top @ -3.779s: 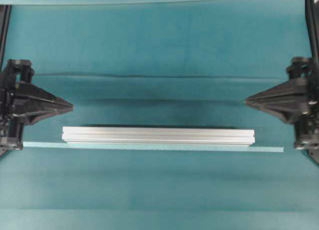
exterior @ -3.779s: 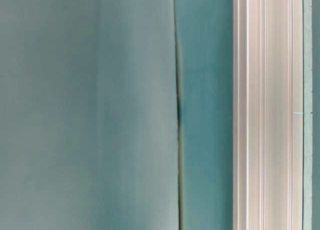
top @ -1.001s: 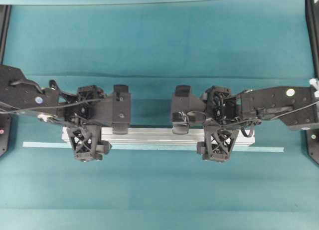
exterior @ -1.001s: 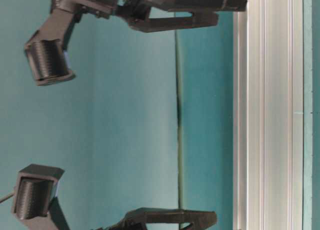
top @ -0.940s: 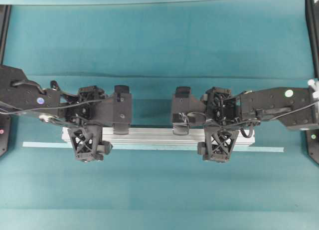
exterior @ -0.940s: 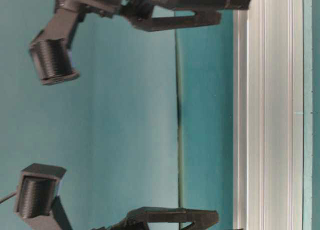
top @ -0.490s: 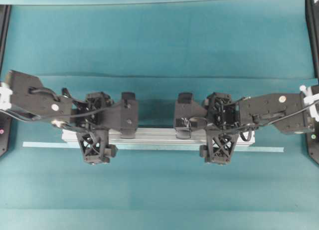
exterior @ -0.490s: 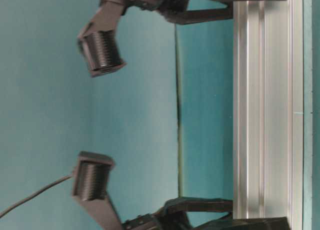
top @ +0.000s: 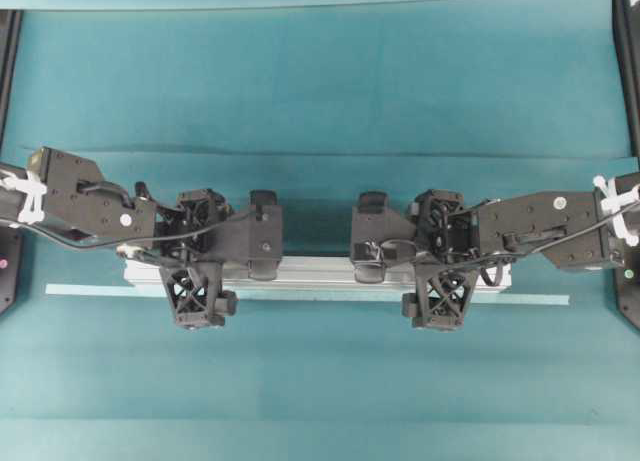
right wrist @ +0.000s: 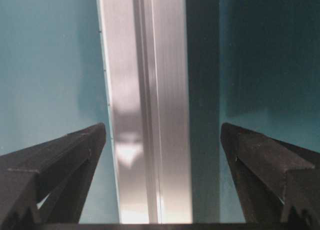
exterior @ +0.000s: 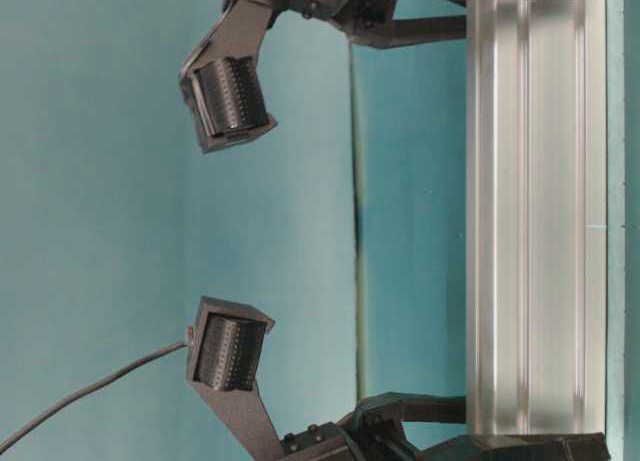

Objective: Lift the metal rail with both hands.
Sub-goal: 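Close both grippers on the silver rail, then lift the rail upward with both grippers together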

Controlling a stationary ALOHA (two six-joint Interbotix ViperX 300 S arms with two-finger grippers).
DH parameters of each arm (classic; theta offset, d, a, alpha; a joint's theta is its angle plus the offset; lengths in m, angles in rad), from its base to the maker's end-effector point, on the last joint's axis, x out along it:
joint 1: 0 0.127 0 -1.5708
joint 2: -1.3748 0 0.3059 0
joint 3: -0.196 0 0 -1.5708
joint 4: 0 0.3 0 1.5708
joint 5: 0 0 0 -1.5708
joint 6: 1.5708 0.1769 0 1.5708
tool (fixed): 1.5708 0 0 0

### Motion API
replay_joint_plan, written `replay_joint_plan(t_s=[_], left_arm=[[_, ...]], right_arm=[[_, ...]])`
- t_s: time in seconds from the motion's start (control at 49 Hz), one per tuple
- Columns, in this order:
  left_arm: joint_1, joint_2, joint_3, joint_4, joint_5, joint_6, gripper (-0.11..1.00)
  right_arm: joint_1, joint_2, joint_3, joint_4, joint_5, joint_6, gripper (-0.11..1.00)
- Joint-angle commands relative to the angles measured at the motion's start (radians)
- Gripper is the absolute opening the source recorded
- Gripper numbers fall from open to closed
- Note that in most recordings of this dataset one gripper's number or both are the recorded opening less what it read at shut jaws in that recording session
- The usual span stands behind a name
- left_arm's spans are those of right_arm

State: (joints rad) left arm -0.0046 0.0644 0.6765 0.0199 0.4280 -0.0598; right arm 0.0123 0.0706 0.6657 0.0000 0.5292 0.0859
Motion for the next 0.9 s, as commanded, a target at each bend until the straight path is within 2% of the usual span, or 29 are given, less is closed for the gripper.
replay_joint_plan(t_s=[0.0, 0.163, 0.266, 0.368, 0.449, 0.49, 0.531, 0.551, 0.878], left_arm=[[-0.002, -0.006, -0.005, 0.002, -0.008, 0.0, 0.98], [-0.002, -0.006, -0.005, 0.002, -0.012, -0.003, 0.96], [-0.002, -0.006, -0.003, 0.002, -0.014, -0.011, 0.89], [-0.005, -0.009, 0.003, 0.002, -0.012, -0.003, 0.68], [-0.005, -0.009, 0.011, 0.002, -0.012, 0.0, 0.44], [-0.005, -0.009, 0.011, 0.002, -0.012, 0.0, 0.36], [-0.005, -0.011, 0.011, 0.002, -0.012, 0.0, 0.36], [-0.005, -0.009, 0.011, 0.002, -0.012, -0.002, 0.36], [-0.005, -0.011, 0.011, 0.002, -0.012, -0.002, 0.36]], right_arm=[[0.0, 0.008, 0.002, -0.002, -0.011, -0.002, 0.96], [0.0, 0.008, 0.009, -0.002, -0.028, 0.002, 0.95], [-0.002, 0.008, 0.011, -0.002, -0.032, 0.0, 0.92], [-0.002, 0.008, 0.015, -0.002, -0.032, -0.002, 0.8], [-0.002, 0.006, 0.02, -0.002, -0.032, 0.002, 0.6], [-0.002, 0.006, 0.02, -0.002, -0.032, 0.002, 0.49], [0.0, 0.006, 0.02, -0.002, -0.032, 0.002, 0.39], [0.0, 0.006, 0.018, 0.0, -0.032, -0.002, 0.37], [0.0, 0.008, 0.015, 0.002, -0.032, -0.003, 0.38]])
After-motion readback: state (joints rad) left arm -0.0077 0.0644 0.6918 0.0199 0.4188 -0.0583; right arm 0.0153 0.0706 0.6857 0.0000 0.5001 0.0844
